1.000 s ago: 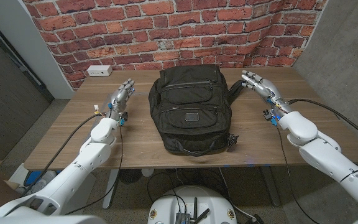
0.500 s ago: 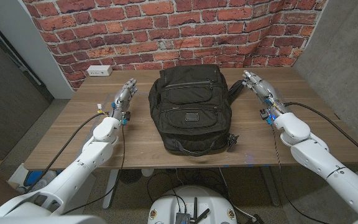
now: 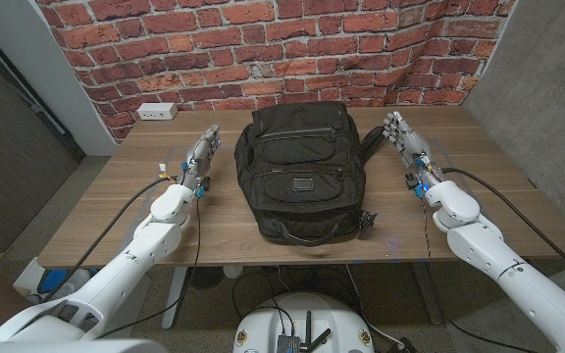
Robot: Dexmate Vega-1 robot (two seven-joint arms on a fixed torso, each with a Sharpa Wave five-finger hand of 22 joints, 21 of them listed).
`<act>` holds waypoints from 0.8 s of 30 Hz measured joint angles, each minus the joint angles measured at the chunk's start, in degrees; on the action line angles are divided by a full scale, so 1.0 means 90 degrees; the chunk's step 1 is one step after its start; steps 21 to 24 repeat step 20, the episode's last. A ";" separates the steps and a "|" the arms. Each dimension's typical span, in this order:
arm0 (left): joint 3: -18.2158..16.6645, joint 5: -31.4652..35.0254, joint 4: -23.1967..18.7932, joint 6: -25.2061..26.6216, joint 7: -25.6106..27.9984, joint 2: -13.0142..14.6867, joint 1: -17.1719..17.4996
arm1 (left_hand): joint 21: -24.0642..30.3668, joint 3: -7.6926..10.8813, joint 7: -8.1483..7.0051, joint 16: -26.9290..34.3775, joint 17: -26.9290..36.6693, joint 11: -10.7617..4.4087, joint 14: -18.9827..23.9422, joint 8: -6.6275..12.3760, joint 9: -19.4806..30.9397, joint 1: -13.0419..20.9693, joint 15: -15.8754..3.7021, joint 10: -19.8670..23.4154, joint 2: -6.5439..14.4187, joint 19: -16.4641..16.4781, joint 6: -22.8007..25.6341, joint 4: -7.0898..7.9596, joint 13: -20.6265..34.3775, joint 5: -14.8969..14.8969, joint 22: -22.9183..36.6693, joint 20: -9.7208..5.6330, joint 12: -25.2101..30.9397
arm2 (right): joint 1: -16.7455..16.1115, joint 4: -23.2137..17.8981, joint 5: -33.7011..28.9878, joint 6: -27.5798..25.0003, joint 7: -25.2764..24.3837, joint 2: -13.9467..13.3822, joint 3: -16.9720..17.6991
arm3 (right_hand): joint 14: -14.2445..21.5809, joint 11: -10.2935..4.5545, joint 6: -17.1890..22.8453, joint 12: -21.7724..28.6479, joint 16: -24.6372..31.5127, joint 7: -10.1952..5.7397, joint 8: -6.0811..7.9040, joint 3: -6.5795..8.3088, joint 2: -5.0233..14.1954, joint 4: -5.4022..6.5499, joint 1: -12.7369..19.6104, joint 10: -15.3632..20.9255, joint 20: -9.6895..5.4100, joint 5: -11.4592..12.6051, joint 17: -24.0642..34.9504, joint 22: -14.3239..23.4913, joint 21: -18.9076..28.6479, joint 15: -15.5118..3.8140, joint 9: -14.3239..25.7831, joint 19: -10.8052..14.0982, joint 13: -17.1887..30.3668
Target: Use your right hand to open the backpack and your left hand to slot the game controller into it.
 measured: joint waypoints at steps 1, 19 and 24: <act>0.0009 -0.0014 0.0010 0.0016 -0.0015 -0.0009 -0.0003 | 0.0000 0.0008 0.0021 0.0000 0.0000 -0.0016 0.0000 0.0000 0.0000 -0.0007 0.0000 -0.0016 -0.0006 -0.0028 -0.0034 0.0008 0.0000 0.0000 0.0000 -0.0014 0.0000 | 0.0011 0.0023 0.0036 0.0003 0.0005 0.0021 -0.0006 | -0.0041 -0.0011 -0.0051 0.0000 0.0000 -0.0006 0.0000 -0.0003 0.0000 0.0003 -0.0004 -0.0026 -0.0004 0.0000 -0.0014 0.0000 0.0000 0.0005 0.0000 -0.0050 0.0000; 0.0078 -0.0162 0.0121 0.0070 -0.0198 -0.0116 -0.0003 | 0.0001 0.0044 0.0119 0.0000 -0.0018 0.0147 -0.0341 0.0001 0.0001 -0.0422 0.0045 -0.0467 -0.0038 -0.0461 -0.0414 0.0094 0.0001 0.0031 0.0000 -0.0029 -0.0049 | 0.0066 0.0310 0.0614 0.0007 0.0174 0.0284 -0.0058 | -0.0340 0.0027 -0.0676 -0.0024 0.0000 0.0121 0.0000 -0.0028 0.0062 0.0180 -0.0474 -0.0603 0.0033 0.0099 -0.0215 0.0001 0.0036 0.0302 0.0000 -0.0257 -0.0029; 0.0079 -0.0175 0.0143 0.0059 -0.0218 -0.0133 -0.0001 | 0.0001 0.0044 0.0143 0.0000 -0.0018 0.0148 -0.0341 0.0001 0.0001 -0.0442 0.0045 -0.0466 -0.0018 -0.0461 -0.0438 0.0094 0.0001 0.0031 0.0000 -0.0029 -0.0049 | 0.0068 0.0337 0.0659 0.0007 0.0192 0.0311 -0.0065 | -0.0340 0.0051 -0.0676 -0.0024 0.0000 0.0121 0.0000 -0.0027 0.0050 0.0180 -0.0486 -0.0627 0.0033 0.0099 -0.0215 0.0001 0.0037 0.0302 0.0000 -0.0257 -0.0029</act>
